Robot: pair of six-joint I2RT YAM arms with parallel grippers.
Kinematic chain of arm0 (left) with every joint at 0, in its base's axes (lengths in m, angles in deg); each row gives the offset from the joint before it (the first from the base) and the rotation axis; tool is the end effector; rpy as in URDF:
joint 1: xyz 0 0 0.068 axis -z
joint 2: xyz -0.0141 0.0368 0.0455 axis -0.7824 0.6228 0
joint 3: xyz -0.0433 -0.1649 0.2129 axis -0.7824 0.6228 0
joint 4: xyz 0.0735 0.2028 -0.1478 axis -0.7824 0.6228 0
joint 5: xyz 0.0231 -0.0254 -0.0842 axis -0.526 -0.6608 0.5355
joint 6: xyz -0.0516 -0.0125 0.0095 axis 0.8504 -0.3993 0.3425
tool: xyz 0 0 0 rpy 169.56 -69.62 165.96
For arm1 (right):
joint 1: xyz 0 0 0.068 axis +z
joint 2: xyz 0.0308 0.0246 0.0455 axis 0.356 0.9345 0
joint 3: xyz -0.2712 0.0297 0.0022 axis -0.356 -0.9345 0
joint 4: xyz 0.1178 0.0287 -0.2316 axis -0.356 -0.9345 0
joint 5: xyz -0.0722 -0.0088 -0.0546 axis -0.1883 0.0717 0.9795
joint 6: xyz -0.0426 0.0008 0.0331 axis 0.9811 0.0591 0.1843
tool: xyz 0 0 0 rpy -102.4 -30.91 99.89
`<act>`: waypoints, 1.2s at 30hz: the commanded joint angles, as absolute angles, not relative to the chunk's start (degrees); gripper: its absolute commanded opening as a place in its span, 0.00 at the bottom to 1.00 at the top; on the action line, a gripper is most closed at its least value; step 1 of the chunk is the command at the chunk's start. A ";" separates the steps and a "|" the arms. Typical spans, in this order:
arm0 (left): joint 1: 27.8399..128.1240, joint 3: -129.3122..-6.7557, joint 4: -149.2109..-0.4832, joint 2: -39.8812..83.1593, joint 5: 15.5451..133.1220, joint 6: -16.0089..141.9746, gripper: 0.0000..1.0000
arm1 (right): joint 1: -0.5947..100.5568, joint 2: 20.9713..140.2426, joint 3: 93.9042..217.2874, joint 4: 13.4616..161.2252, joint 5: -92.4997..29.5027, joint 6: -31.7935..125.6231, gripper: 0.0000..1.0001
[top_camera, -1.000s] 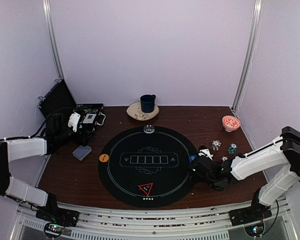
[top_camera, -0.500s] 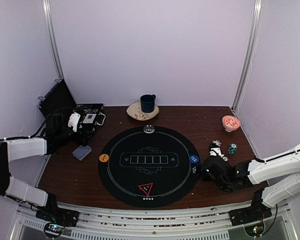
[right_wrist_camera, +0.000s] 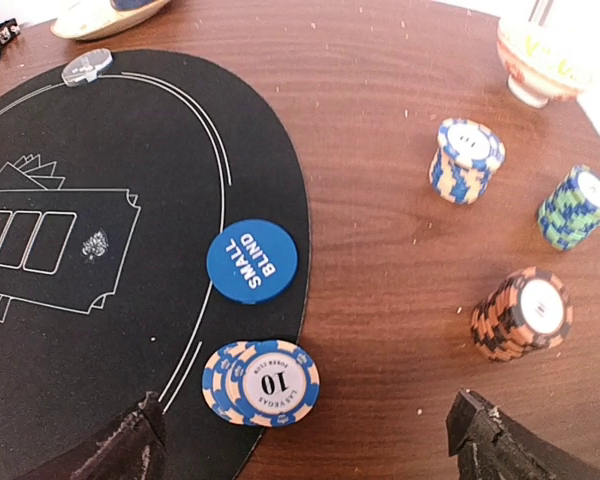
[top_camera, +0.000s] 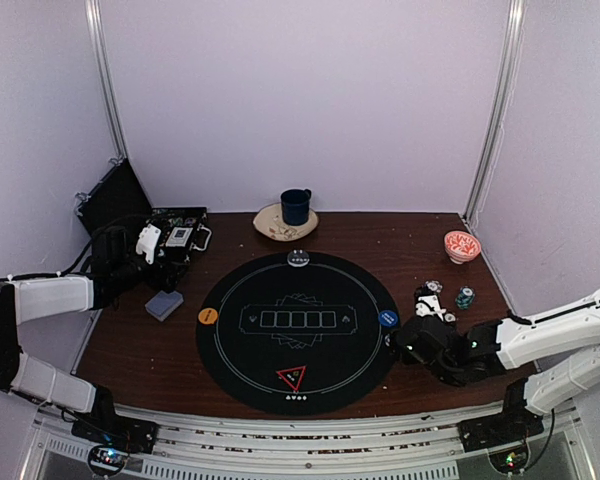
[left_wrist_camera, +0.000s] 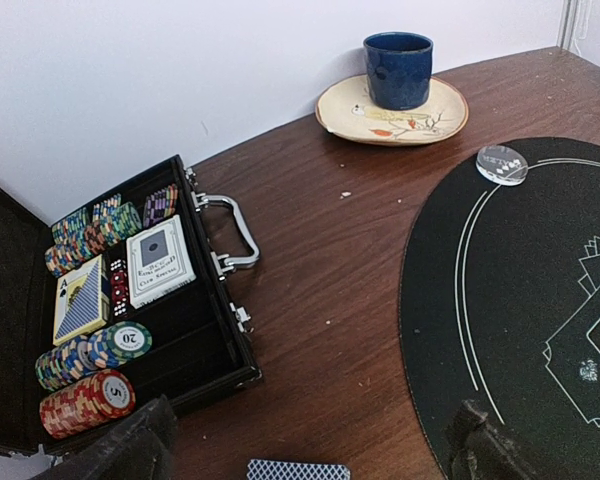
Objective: Distribute texas hold em gaming equipment
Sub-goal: Adjust the poker chips pile on the poker table mat.
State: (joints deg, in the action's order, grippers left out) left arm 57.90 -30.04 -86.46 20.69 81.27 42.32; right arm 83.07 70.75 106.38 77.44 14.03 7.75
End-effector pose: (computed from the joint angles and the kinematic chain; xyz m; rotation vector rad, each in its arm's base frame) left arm 0.2693 -0.0396 0.2066 0.4371 1.9776 -0.2401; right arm 0.1169 0.1750 0.1494 -0.0794 2.2783 0.1173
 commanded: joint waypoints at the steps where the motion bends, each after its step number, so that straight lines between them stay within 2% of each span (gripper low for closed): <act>1: 57.39 -31.46 -88.63 19.69 81.11 42.50 0.98 | 83.33 69.91 106.96 79.11 18.64 11.94 1.00; 5: 57.40 -31.31 -88.72 19.24 81.22 42.44 0.98 | 82.51 70.20 108.28 78.06 20.79 14.00 1.00; 10: 57.46 -31.45 -88.78 19.87 82.16 42.61 0.98 | 81.59 67.45 105.06 86.74 13.70 19.61 1.00; 15: 57.46 -31.60 -88.42 19.52 81.70 42.72 0.98 | 81.66 65.63 104.50 89.18 9.65 20.39 1.00; 26: 57.46 -31.55 -88.56 19.80 81.63 42.66 0.98 | 81.00 75.65 107.55 87.75 7.05 15.08 1.00; 36: 57.42 -31.55 -88.65 19.89 81.67 42.54 0.98 | 75.91 74.22 104.98 90.98 -0.28 13.83 1.00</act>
State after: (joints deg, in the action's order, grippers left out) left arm 57.90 -30.04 -86.46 20.32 81.38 42.32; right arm 77.50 75.69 105.94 89.09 2.62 15.16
